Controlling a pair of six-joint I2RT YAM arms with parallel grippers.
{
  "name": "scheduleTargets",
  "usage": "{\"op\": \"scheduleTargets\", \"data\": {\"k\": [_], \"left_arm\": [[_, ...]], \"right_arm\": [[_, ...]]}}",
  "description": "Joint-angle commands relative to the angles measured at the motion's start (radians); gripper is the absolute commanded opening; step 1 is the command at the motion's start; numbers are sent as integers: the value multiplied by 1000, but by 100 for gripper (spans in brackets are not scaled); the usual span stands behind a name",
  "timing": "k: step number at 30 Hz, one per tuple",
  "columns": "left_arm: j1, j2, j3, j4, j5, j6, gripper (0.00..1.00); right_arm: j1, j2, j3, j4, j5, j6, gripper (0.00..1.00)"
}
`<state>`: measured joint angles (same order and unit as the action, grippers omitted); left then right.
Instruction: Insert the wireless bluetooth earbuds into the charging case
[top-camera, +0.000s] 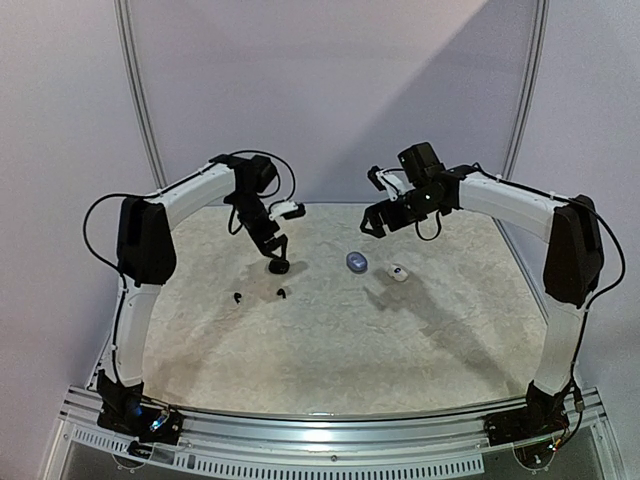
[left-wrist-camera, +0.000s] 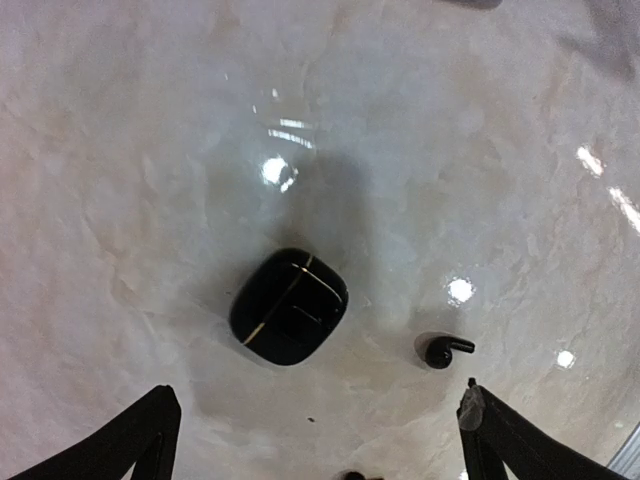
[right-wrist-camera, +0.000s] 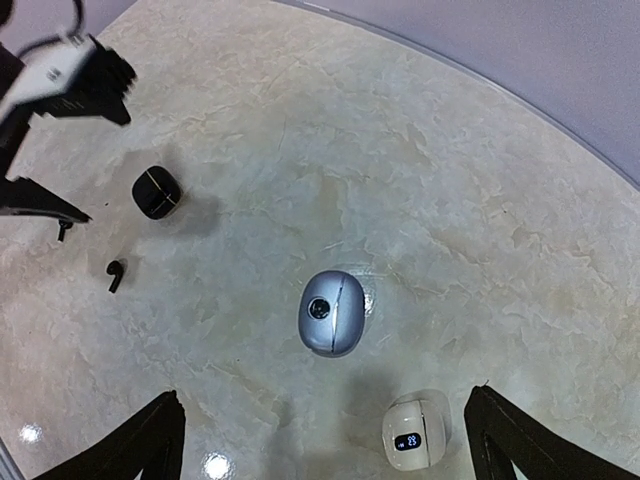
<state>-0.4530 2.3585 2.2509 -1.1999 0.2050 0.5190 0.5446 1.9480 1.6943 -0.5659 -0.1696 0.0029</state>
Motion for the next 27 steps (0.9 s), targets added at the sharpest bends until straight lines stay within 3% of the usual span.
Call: {"op": "scheduleTargets", "data": {"k": [1, 10, 21, 23, 27], "left_arm": [[-1, -31, -112, 20, -51, -223, 99], [-5, -62, -342, 335, -90, -625, 99], [-59, -38, -425, 437, -259, -732, 97], [-69, -39, -438, 438, -275, -743, 93], [-87, -29, -434, 429, -297, -771, 66]], "right_arm": [[18, -64, -15, 12, 8, 14, 99], [35, -36, 26, -8, 28, 57, 99], [48, 18, 109, -65, 47, 37, 99], [49, 20, 110, -65, 48, 36, 99], [49, 27, 112, -66, 41, 34, 99]]}}
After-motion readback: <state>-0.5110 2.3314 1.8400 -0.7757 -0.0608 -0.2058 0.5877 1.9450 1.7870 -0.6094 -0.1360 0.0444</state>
